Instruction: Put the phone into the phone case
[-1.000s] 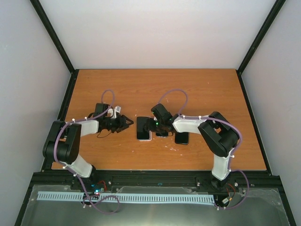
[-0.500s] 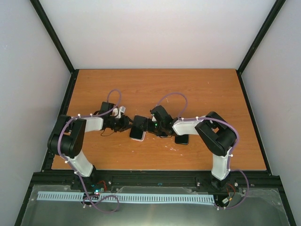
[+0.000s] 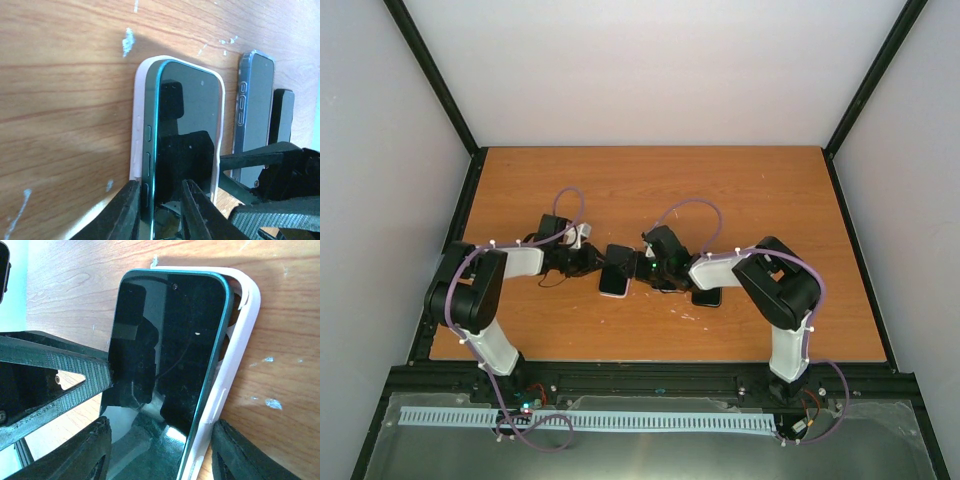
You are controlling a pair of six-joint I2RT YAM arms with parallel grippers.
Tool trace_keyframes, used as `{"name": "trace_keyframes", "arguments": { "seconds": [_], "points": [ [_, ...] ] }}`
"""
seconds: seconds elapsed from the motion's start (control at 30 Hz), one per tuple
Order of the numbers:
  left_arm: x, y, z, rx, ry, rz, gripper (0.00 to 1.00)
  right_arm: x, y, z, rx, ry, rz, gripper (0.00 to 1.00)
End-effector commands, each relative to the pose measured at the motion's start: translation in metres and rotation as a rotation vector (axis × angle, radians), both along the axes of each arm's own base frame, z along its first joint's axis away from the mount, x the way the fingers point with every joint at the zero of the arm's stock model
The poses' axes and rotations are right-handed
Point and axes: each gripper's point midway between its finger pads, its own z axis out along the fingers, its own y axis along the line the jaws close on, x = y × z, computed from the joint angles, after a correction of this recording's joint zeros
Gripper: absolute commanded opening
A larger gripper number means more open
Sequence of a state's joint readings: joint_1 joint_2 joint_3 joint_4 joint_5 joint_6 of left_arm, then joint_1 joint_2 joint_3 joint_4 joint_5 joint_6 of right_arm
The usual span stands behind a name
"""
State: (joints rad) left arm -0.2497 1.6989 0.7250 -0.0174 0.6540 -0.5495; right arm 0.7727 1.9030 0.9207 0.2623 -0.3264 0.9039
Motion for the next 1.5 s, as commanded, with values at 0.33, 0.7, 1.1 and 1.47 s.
{"name": "trace_keyframes", "arguments": {
  "seconds": [0.33, 0.7, 1.1, 1.47],
  "points": [
    [0.007, -0.004, 0.009, 0.025, -0.075, 0.006, 0.33, 0.006, -0.006, -0.003, 0.053, -0.030, -0.003, 0.51],
    [0.033, 0.008, 0.023, 0.129, -0.143, 0.067, 0.44, 0.014, -0.025, -0.007, -0.009, -0.021, -0.075, 0.51],
    [0.031, -0.007, 0.017, 0.052, -0.137, -0.008, 0.21, 0.022, -0.013, -0.010, -0.006, -0.013, -0.036, 0.47],
    [0.026, -0.018, 0.025, -0.021, -0.124, -0.042, 0.08, 0.032, 0.007, 0.001, 0.059, -0.095, 0.040, 0.45]
  ]
}}
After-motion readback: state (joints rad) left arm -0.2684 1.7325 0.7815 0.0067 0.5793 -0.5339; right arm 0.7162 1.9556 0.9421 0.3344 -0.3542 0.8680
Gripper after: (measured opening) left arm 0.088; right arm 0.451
